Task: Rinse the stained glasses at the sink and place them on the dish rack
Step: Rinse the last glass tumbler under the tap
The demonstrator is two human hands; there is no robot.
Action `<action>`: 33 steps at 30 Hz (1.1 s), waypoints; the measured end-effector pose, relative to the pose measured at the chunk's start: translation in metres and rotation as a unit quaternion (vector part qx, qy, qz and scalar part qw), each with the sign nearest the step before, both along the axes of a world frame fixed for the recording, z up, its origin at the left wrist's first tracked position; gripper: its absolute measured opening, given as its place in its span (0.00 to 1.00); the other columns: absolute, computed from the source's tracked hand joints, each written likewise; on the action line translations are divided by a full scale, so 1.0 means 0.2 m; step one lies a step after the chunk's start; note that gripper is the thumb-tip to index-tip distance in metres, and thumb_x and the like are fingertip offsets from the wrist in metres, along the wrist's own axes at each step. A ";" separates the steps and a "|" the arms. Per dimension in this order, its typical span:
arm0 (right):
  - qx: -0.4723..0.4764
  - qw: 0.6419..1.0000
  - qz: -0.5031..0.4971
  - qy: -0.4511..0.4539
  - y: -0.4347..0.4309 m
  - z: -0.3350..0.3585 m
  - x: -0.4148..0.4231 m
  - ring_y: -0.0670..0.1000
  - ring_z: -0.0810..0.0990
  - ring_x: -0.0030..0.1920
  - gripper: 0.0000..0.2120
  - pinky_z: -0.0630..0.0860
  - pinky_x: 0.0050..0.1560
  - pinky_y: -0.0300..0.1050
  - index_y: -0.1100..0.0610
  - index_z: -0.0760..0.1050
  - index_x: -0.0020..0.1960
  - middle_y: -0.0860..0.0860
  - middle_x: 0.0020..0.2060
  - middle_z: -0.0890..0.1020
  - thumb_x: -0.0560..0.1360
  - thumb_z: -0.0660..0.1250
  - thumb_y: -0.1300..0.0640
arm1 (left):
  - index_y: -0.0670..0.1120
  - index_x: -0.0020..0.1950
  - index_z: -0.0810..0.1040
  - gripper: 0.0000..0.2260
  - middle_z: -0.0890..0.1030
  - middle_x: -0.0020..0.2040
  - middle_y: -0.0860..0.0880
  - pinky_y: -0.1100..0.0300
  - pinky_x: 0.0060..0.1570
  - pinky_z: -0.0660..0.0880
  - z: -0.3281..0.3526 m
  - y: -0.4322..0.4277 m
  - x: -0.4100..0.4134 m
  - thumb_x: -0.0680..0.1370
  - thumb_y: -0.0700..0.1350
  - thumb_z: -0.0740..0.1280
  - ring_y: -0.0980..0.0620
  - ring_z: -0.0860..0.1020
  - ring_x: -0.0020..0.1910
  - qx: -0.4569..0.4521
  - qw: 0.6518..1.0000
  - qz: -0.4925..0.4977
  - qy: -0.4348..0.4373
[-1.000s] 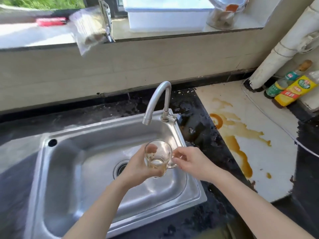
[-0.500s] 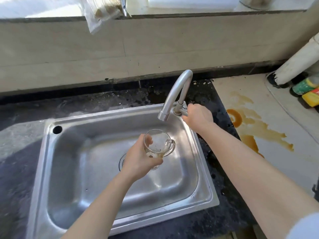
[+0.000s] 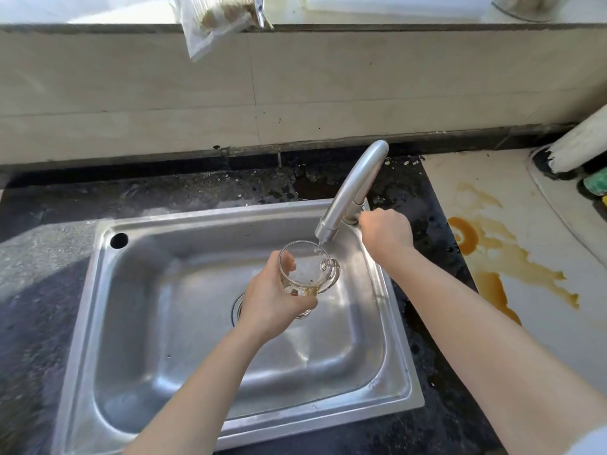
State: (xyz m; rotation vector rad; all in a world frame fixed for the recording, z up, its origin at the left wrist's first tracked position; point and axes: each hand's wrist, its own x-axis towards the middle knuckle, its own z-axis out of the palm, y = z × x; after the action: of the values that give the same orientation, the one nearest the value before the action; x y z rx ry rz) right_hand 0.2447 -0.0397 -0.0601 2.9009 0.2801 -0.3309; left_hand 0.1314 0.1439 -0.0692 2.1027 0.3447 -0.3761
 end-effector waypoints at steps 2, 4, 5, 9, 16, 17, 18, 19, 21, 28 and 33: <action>-0.004 1.000 0.011 -0.003 0.00 0.00 -0.01 0.57 0.80 0.51 0.12 0.67 0.39 0.46 0.58 0.75 0.57 0.55 0.49 0.81 0.77 0.58 0.68 | 0.53 0.50 0.69 0.23 0.76 0.47 0.57 0.62 0.38 0.71 0.01 0.00 0.00 0.62 0.46 0.76 0.57 0.76 0.39 -0.004 1.000 0.003 -0.001; -0.011 1.000 0.018 0.001 0.00 -0.01 -0.01 0.57 0.80 0.51 0.12 0.68 0.40 0.45 0.58 0.75 0.57 0.54 0.49 0.81 0.77 0.59 0.68 | 0.54 0.49 0.68 0.22 0.76 0.46 0.57 0.58 0.40 0.72 0.01 -0.01 0.01 0.62 0.46 0.76 0.54 0.76 0.41 -0.006 1.000 0.004 -0.007; -0.009 1.000 0.015 0.004 0.00 -0.01 -0.01 0.57 0.80 0.51 0.13 0.68 0.40 0.45 0.58 0.75 0.57 0.54 0.49 0.81 0.77 0.59 0.68 | 0.54 0.49 0.68 0.22 0.76 0.46 0.57 0.56 0.41 0.72 0.01 -0.01 0.01 0.62 0.46 0.76 0.52 0.75 0.42 -0.007 1.000 0.005 -0.008; 0.105 0.989 -0.030 -0.096 -0.03 0.00 -0.06 0.55 0.78 0.47 0.10 0.67 0.37 0.45 0.60 0.73 0.58 0.54 0.49 0.77 0.78 0.62 0.58 | 0.54 0.49 0.68 0.23 0.77 0.47 0.57 0.54 0.43 0.73 -0.01 0.00 0.01 0.61 0.46 0.77 0.51 0.76 0.46 -0.012 1.000 0.007 -0.004; 0.423 0.871 -0.048 0.244 0.03 0.08 -0.32 0.46 0.73 0.36 0.09 0.71 0.41 0.39 0.55 0.79 0.53 0.47 0.44 0.77 0.73 0.68 0.60 | 0.53 0.49 0.70 0.23 0.79 0.47 0.56 0.54 0.44 0.75 -0.03 0.03 0.03 0.61 0.42 0.77 0.49 0.78 0.46 -0.050 0.998 -0.024 0.009; 0.425 0.870 -0.043 0.246 0.03 0.07 -0.32 0.46 0.72 0.34 0.05 0.70 0.38 0.40 0.57 0.79 0.48 0.47 0.39 0.77 0.73 0.67 0.59 | 0.54 0.49 0.71 0.23 0.79 0.47 0.56 0.54 0.45 0.76 -0.03 0.03 0.04 0.60 0.41 0.76 0.50 0.78 0.46 -0.059 0.998 -0.034 0.011; 0.426 0.870 -0.039 0.244 0.02 0.07 -0.31 0.46 0.72 0.33 0.05 0.70 0.37 0.40 0.59 0.79 0.44 0.46 0.35 0.77 0.74 0.67 0.58 | 0.55 0.50 0.71 0.23 0.80 0.48 0.56 0.55 0.46 0.76 -0.04 0.04 0.05 0.60 0.41 0.76 0.50 0.78 0.46 -0.068 0.997 -0.044 0.012; 0.422 0.872 -0.036 0.247 0.00 0.07 -0.30 0.47 0.73 0.33 0.07 0.71 0.37 0.40 0.60 0.78 0.43 0.47 0.34 0.78 0.74 0.67 0.57 | 0.56 0.51 0.72 0.24 0.80 0.48 0.56 0.56 0.47 0.76 -0.04 0.04 0.07 0.60 0.40 0.76 0.52 0.78 0.47 -0.079 0.995 -0.057 0.013; 0.412 0.875 -0.028 0.253 -0.05 0.07 -0.31 0.49 0.77 0.34 0.08 0.73 0.38 0.42 0.60 0.79 0.42 0.48 0.35 0.80 0.75 0.68 0.54 | 0.60 0.53 0.72 0.27 0.80 0.51 0.58 0.60 0.48 0.75 -0.06 0.03 0.09 0.61 0.39 0.76 0.54 0.78 0.50 -0.102 0.991 -0.086 0.018; 0.386 0.897 0.018 0.214 -0.01 0.03 -0.37 0.53 0.77 0.36 0.14 0.71 0.37 0.45 0.60 0.74 0.39 0.53 0.34 0.79 0.78 0.65 0.52 | 0.55 0.57 0.75 0.29 0.79 0.53 0.57 0.64 0.54 0.73 -0.10 0.10 0.10 0.61 0.35 0.78 0.58 0.77 0.52 -0.164 0.981 -0.087 0.059; 0.377 0.910 -0.008 0.175 -0.04 0.03 -0.37 0.46 0.71 0.32 0.14 0.65 0.30 0.35 0.60 0.71 0.40 0.48 0.30 0.74 0.79 0.63 0.52 | 0.57 0.54 0.77 0.28 0.82 0.50 0.57 0.59 0.55 0.74 -0.14 0.06 0.14 0.59 0.35 0.76 0.56 0.79 0.52 -0.218 0.972 -0.078 0.051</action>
State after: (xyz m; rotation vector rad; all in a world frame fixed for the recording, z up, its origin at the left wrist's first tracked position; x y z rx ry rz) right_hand 0.1711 -0.0468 -0.0538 3.5783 0.5431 -0.9338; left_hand 0.1591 0.1555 -0.0974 1.6859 0.1391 -0.5967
